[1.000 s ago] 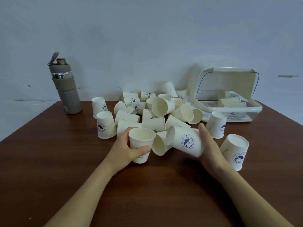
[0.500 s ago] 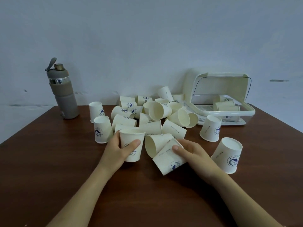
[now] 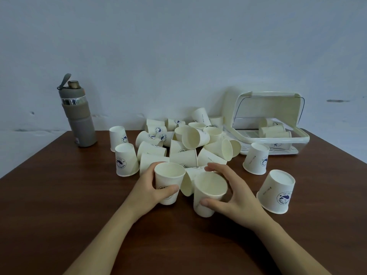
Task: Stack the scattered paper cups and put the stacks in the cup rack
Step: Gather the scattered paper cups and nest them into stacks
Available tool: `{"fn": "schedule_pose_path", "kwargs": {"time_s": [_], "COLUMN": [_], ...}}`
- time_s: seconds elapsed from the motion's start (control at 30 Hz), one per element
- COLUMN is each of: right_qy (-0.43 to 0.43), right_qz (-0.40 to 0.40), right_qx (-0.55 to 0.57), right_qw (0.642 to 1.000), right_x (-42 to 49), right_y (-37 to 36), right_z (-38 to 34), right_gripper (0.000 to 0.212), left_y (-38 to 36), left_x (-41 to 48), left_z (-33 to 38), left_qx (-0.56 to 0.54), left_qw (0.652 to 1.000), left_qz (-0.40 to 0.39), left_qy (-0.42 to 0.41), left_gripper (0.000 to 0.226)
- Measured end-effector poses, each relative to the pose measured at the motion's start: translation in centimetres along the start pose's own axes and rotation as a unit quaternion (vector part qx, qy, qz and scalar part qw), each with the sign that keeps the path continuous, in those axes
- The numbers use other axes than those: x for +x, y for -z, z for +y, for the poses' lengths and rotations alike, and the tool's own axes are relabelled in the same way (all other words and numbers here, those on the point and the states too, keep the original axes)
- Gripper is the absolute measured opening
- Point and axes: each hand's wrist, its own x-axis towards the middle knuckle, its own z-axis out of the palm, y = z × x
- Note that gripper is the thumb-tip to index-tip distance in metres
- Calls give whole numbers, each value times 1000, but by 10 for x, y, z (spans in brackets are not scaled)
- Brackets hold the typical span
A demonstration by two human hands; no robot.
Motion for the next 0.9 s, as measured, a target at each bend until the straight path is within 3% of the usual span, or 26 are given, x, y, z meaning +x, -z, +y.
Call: {"fn": "schedule_pose_path", "kwargs": {"time_s": [0.13,0.47,0.57,0.73,0.9], "right_qy": [-36,-21,-3,-1,14], "right_qz": [-22,-72,-68,60,24], "right_qx": [20,22,76,78,-32], "right_qw": [999,997,995,995,999], "right_x": [-1,-3,-4,12,60], "right_y": [3,-5,-4,3,12], "right_z": [-1,-2,-2,2,3], "right_gripper": [97,91,83,48,43], "left_y": [1,0,1,5,28], "left_x": [-1,-5,-4,4,49], "left_z": [0,5,5,8,39], "left_qx": [-2,-26,-25,-83,-85], "left_qw": [1000,999,999,993,969], "left_qz": [-10,-20,-7,63,219], "left_qy": [1,-16,-22,-48,-80], "left_gripper": [73,71,65,65,32]}}
